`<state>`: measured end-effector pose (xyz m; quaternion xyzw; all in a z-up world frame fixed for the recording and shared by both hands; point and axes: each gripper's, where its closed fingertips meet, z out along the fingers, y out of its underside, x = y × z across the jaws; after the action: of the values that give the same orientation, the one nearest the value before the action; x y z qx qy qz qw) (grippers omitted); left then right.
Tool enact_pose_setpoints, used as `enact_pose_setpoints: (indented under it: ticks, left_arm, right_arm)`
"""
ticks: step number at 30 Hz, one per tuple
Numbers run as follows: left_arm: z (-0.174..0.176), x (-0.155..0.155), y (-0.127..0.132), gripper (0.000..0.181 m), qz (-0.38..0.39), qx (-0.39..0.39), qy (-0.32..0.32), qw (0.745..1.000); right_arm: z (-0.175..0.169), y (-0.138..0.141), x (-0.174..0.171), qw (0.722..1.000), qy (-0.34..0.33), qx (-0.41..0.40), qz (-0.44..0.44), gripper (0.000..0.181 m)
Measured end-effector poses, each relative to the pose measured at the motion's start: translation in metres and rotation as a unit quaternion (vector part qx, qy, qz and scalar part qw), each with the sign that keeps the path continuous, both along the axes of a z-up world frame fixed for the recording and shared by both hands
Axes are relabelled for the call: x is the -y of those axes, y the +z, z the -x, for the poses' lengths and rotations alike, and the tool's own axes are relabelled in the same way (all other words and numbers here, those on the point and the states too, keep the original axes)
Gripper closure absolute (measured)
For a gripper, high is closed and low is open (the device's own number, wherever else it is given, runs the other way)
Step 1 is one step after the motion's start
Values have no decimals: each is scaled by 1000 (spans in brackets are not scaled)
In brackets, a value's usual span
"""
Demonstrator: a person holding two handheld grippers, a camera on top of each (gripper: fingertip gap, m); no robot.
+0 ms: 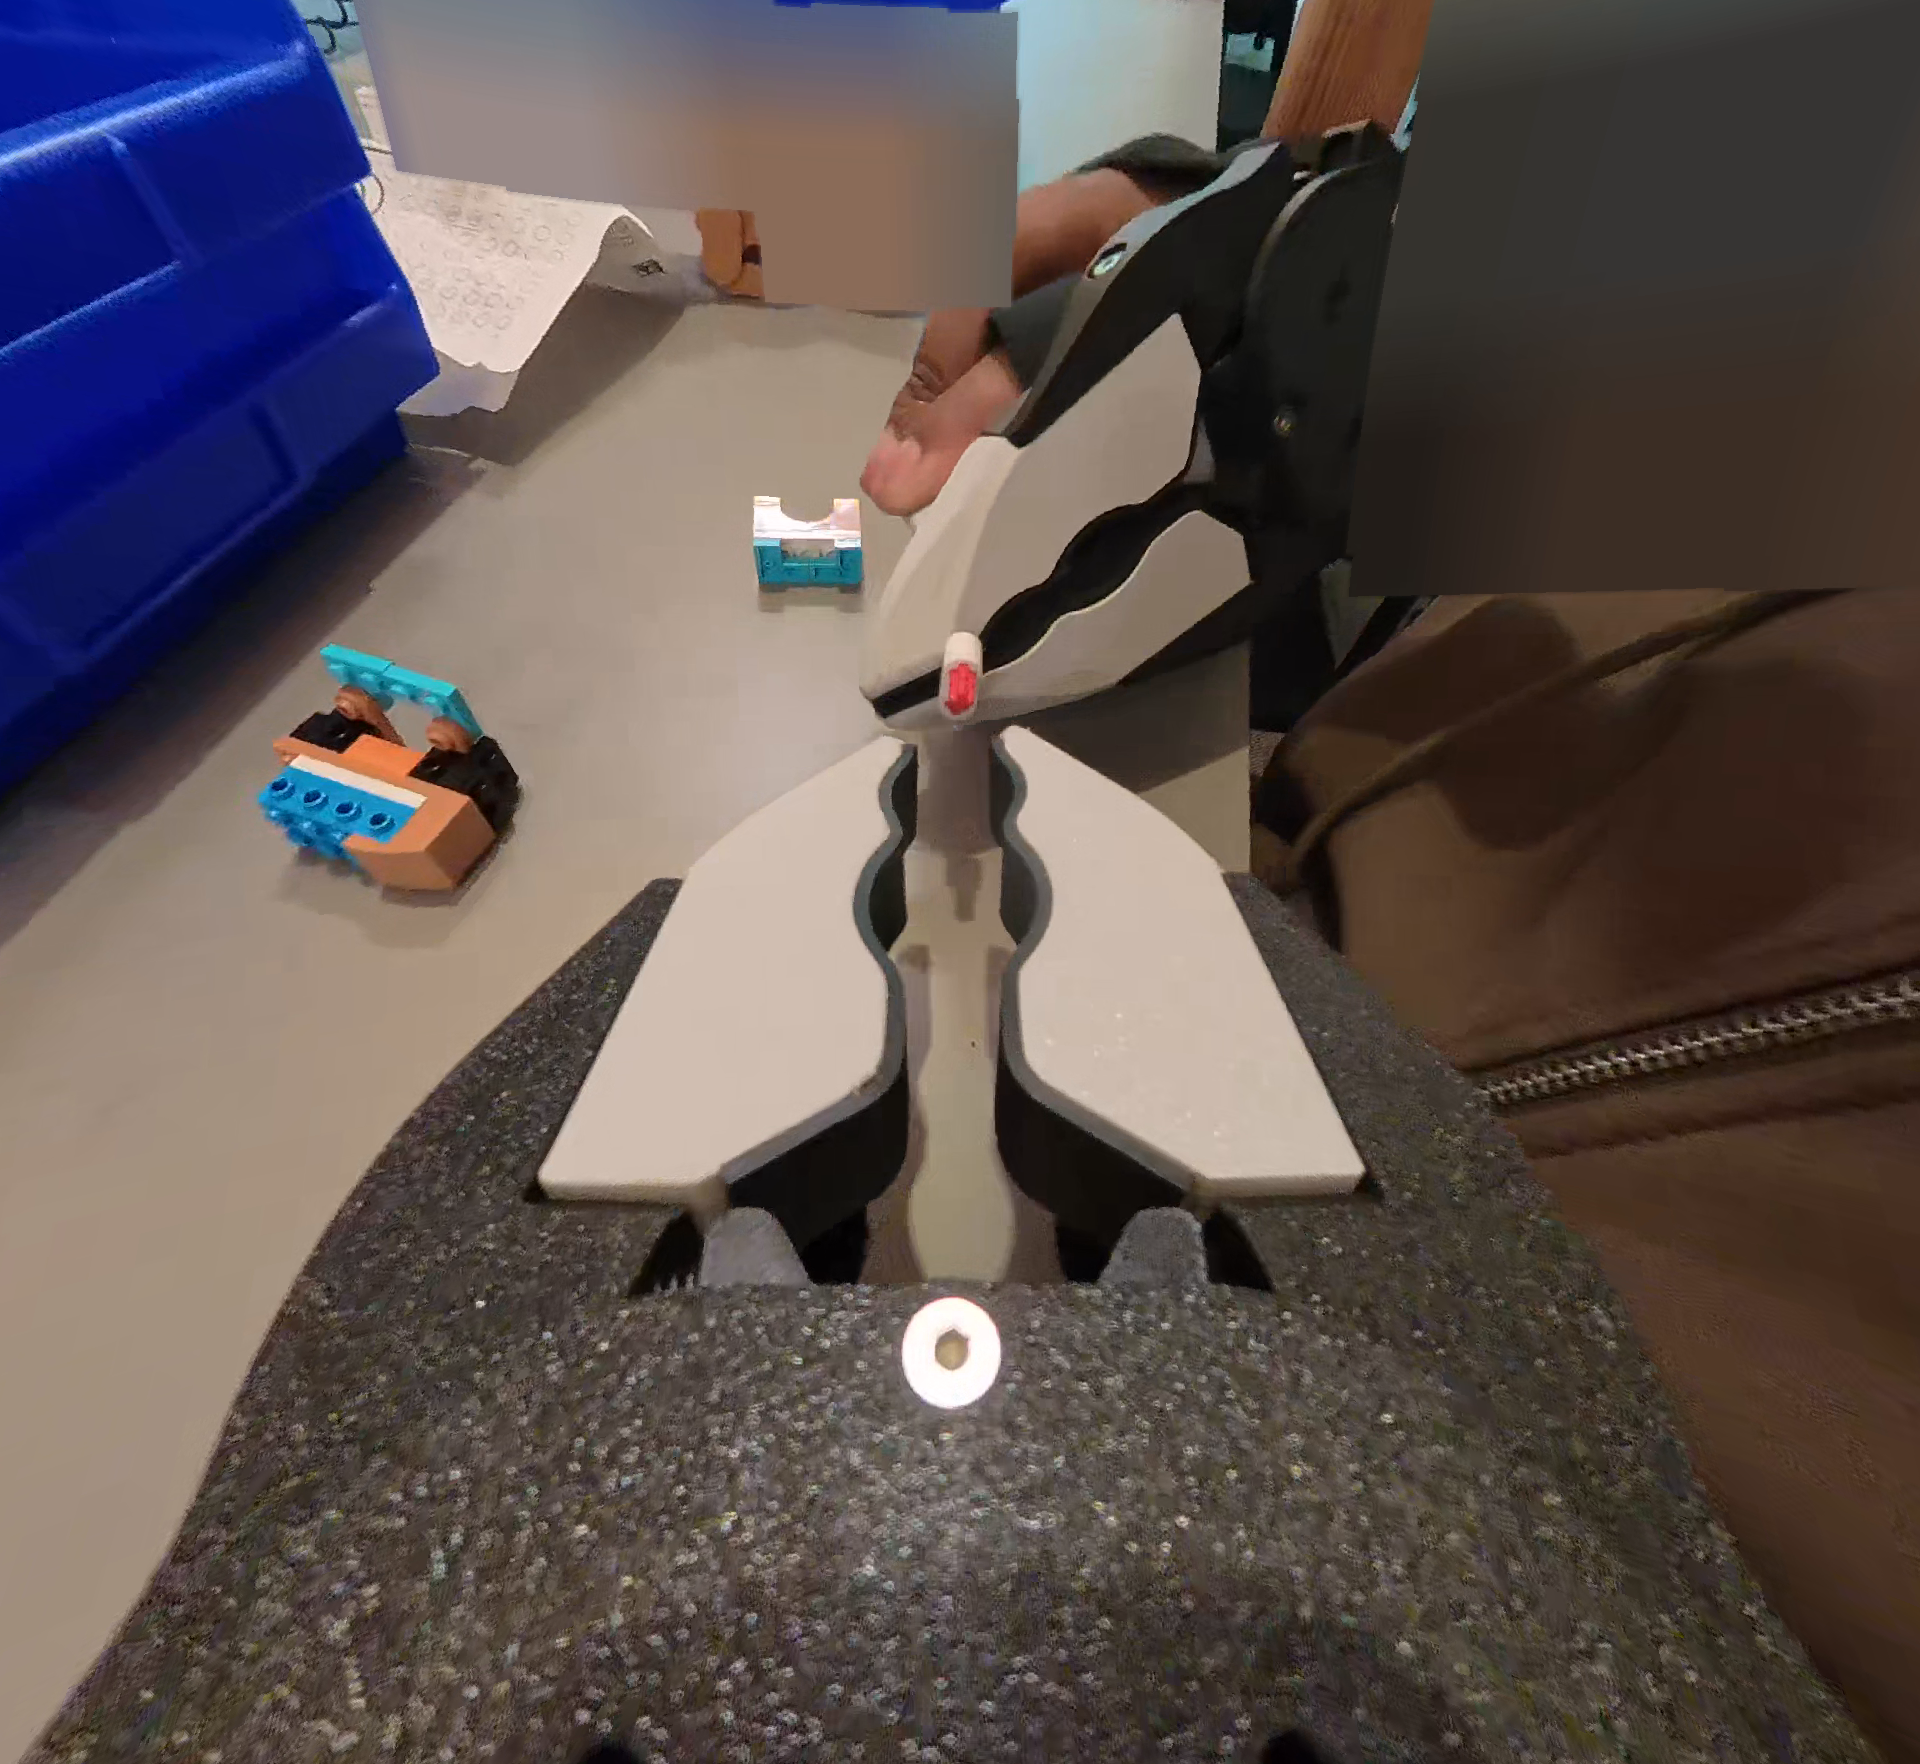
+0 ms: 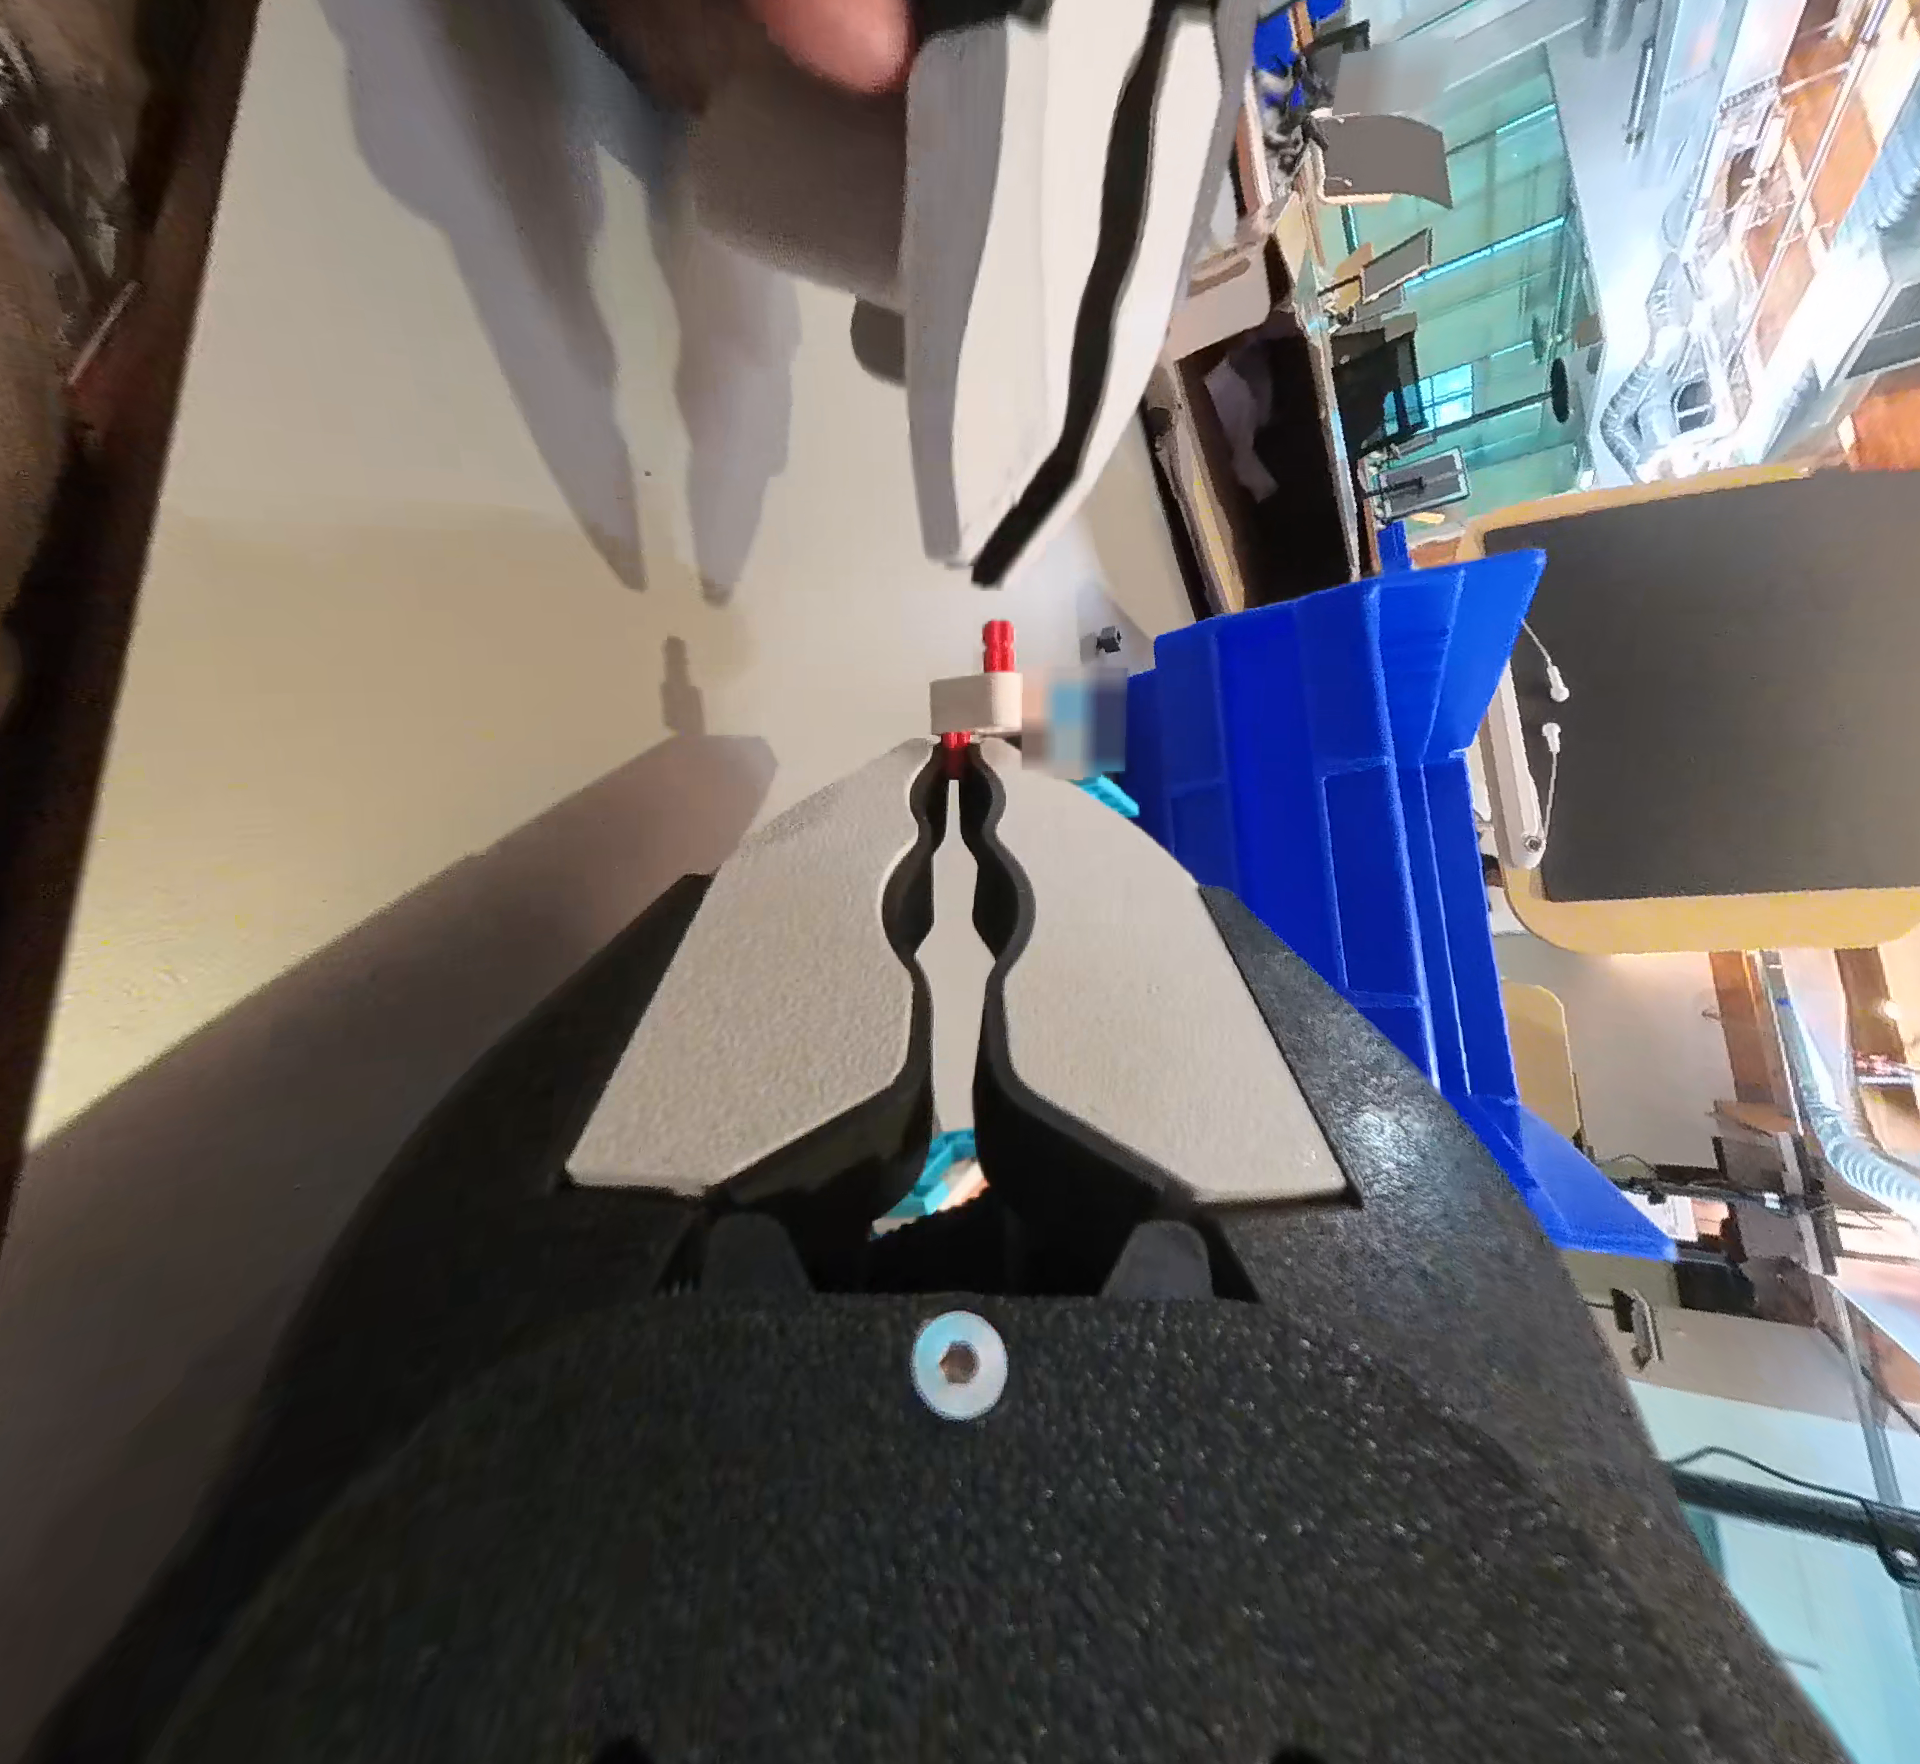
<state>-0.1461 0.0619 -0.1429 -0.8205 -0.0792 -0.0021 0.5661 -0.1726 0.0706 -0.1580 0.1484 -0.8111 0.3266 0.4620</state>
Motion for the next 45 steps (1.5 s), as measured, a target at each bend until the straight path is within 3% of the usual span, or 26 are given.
enact_pose_setpoints:
  ticks: [20, 28, 45]
  left_arm:
    - [-5, -10, -2, 177, 9, -80, -15, 997]
    - [1, -7, 4, 177, -37, 84, 16, 996]
    - [-2, -9, 1, 177, -26, 90, 25, 995]
  right_arm:
    - [-8, -4, 7, 1000, 24, 8, -1, 178]
    - [-3, 5, 9, 997, 13, -77, 1, 171]
    - [-6, 11, 19, 995, 13, -94, 11, 160]
